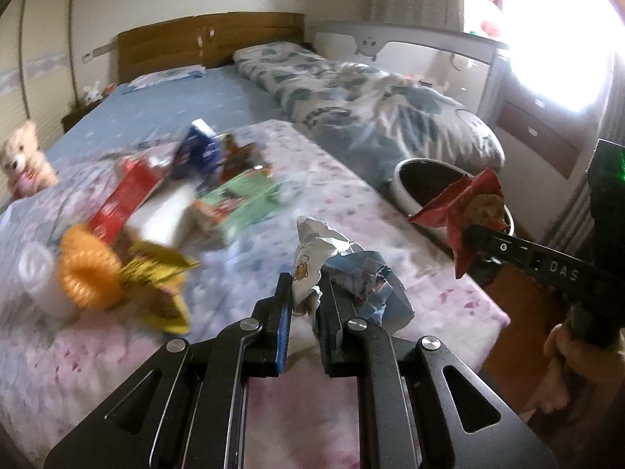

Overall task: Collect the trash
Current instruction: 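Carry the red bag and the wrapper with both grippers over the black bin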

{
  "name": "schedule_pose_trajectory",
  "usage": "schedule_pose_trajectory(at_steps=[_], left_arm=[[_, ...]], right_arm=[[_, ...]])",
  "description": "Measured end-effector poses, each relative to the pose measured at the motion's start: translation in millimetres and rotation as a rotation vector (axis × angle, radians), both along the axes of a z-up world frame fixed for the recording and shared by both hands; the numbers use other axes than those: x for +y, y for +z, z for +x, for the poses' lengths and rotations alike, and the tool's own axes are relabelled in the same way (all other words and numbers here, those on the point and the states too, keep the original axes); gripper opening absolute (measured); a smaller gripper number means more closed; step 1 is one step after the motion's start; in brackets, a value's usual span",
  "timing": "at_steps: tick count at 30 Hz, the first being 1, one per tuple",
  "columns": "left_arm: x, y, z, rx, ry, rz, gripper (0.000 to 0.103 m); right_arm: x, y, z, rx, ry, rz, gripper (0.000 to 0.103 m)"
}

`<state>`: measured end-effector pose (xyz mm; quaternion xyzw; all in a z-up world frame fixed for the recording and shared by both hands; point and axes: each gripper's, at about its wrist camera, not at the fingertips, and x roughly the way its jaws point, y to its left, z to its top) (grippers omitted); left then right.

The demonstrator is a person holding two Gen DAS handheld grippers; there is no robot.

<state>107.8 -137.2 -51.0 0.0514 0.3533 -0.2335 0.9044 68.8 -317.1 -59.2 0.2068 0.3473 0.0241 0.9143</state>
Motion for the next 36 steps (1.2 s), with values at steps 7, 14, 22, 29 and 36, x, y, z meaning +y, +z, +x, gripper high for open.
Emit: schedule_pose_trajectory(at_steps=[7, 14, 22, 29, 36], left_arm=[[-33, 8, 1, -0.019, -0.058, 0.003, 0.011], [-66, 13, 11, -0.018, -0.089, -0.006, 0.011], [-104, 15, 26, -0.007, -0.128, -0.007, 0.011], [-132, 11, 38, 0.004, -0.150, 0.002, 0.011], [-150, 6, 53, 0.038, -0.156, 0.008, 0.011]], right_arm=[[-35, 4, -12, 0.001, -0.073, -0.010, 0.023], [-66, 2, -15, 0.014, -0.127, -0.016, 0.023], [-93, 0, -15, 0.036, -0.164, -0.017, 0.023], [-111, 0, -7, 0.057, -0.183, -0.023, 0.023], [-126, -1, 9, 0.084, -0.180, -0.034, 0.023]])
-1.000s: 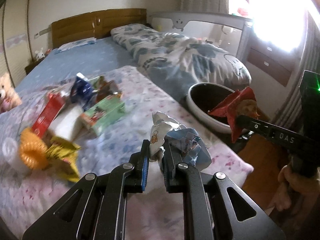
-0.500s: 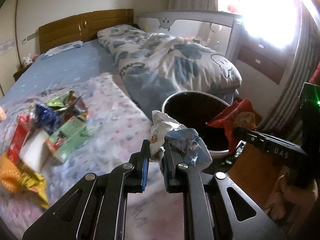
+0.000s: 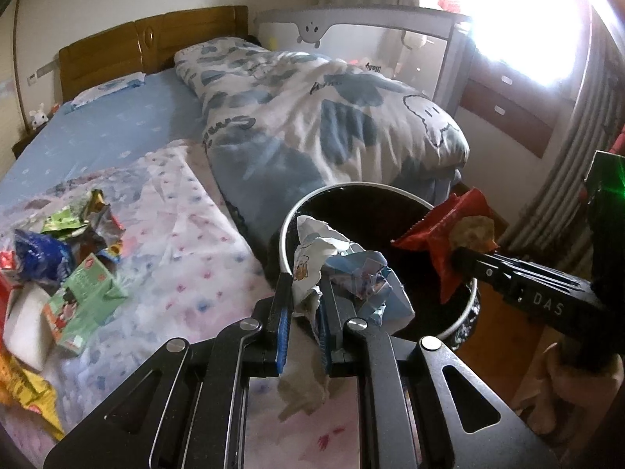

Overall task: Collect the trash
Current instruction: 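Carry the red bag and the wrapper with both grippers over the black bin, then open both grippers to drop the bag and wrapper into the bin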

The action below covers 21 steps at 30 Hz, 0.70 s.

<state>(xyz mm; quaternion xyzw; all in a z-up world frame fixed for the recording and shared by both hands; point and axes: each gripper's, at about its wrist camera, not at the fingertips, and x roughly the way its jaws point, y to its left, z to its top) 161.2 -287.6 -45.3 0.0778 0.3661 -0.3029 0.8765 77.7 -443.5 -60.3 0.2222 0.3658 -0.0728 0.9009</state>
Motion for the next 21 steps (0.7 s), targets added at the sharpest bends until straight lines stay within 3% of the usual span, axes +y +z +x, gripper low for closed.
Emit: schedule_pose_trajectory(at_steps=[9, 12, 14, 21], left_arm=[[-16, -5, 6, 0.013, -0.026, 0.018, 0.014], [-19, -8, 8, 0.026, -0.029, 0.026, 0.030], [-17, -8, 7, 0.023, -0.022, 0.027, 0.050], [5, -9, 2, 0.030, 0.018, 0.013, 0.062]], right_arm=[[-11, -5, 15, 0.044, 0.017, -0.006, 0.027], [-11, -8, 18, 0.058, 0.022, -0.016, 0.027], [-12, -8, 19, 0.068, 0.018, -0.024, 0.036], [-17, -4, 11, 0.047, -0.018, -0.018, 0.052]])
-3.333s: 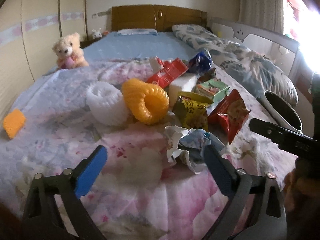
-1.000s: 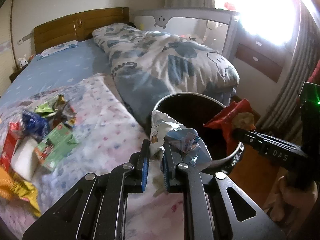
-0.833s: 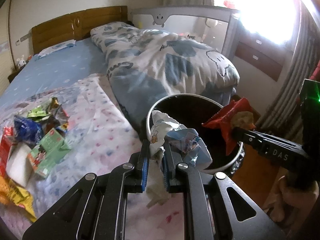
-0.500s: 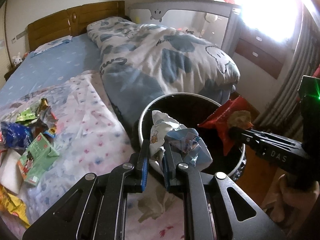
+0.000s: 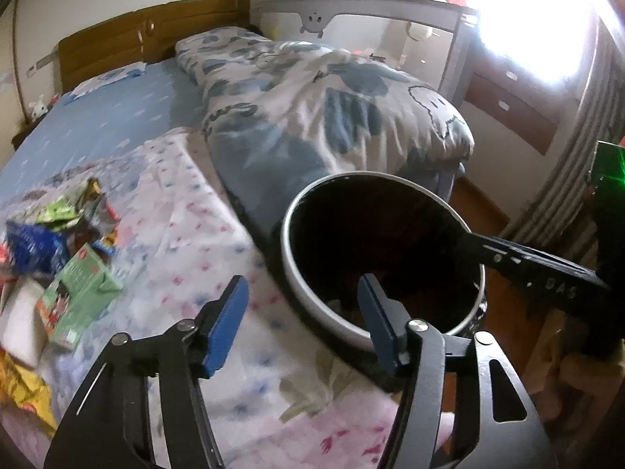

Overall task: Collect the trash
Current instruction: 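Open both grippers to drop the bag and wrapper into the bin, then move both open grippers back over the trash on the bed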

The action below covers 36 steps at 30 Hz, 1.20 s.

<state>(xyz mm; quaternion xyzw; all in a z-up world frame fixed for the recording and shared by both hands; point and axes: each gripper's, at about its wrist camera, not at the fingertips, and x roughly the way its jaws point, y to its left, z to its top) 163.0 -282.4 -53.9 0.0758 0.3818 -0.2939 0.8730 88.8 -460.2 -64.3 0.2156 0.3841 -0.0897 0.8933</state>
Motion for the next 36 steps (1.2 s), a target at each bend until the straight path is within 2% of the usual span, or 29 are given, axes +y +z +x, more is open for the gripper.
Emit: schedule_pose_trajectory(at_steps=[2, 5, 11, 36], left_arm=[[11, 0, -4, -0.003, 0.021, -0.003, 0.066], [33, -1, -12, -0.011, 0.050, -0.005, 0.068], [80, -3, -26, -0.023, 0.117, -0.010, 0.070], [258, -23, -61, 0.011, 0.435, -0.025, 0.070]], right_arm=[[2, 3, -5, -0.021, -0.010, 0.011, 0.064], [10, 7, -12, -0.057, -0.019, 0.021, 0.076], [41, 11, -18, -0.106, 0.008, 0.057, 0.081], [201, 4, -8, -0.121, 0.299, 0.101, 0.082]])
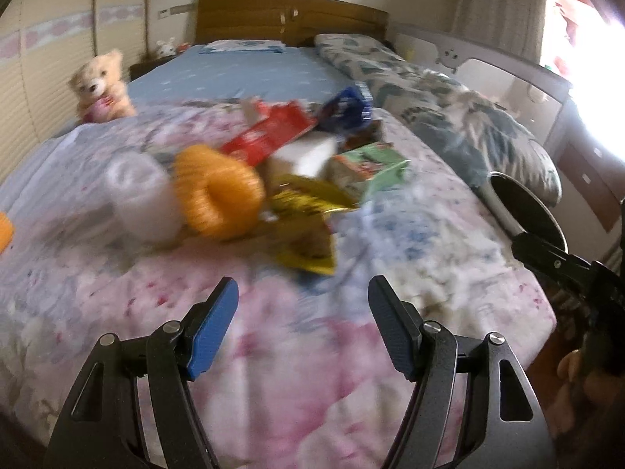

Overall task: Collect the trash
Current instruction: 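Move both open grippers back over the trash on the bed, then grasp the yellow snack bag with the right gripper while the left grasps the white foam net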

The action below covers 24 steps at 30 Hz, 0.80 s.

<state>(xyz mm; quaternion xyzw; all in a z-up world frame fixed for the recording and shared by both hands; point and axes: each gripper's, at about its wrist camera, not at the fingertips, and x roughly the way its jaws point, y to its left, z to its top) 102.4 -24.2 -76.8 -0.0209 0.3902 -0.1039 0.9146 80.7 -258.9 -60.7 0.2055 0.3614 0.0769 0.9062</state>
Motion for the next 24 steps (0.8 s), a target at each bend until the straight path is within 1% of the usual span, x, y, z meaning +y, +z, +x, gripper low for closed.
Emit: schedule_pose_trajectory(at_steps=[7, 12, 20, 24], left_arm=[[40, -5, -6, 0.010, 0.082, 0.002, 0.071], [62, -9, -3, 0.018, 0.128, -0.001, 0.071], [86, -15, 5, 0.032, 0.187, 0.001, 0.071], [92, -16, 12, 0.042, 0.197, 0.008, 0.071]], right_arm=[[39, -3, 5, 0.001, 0.078, -0.009, 0.082], [64, -6, 12, 0.007, 0.130, -0.019, 0.082], [98, -12, 24, 0.014, 0.202, -0.037, 0.082], [109, -15, 31, 0.022, 0.222, -0.039, 0.082]])
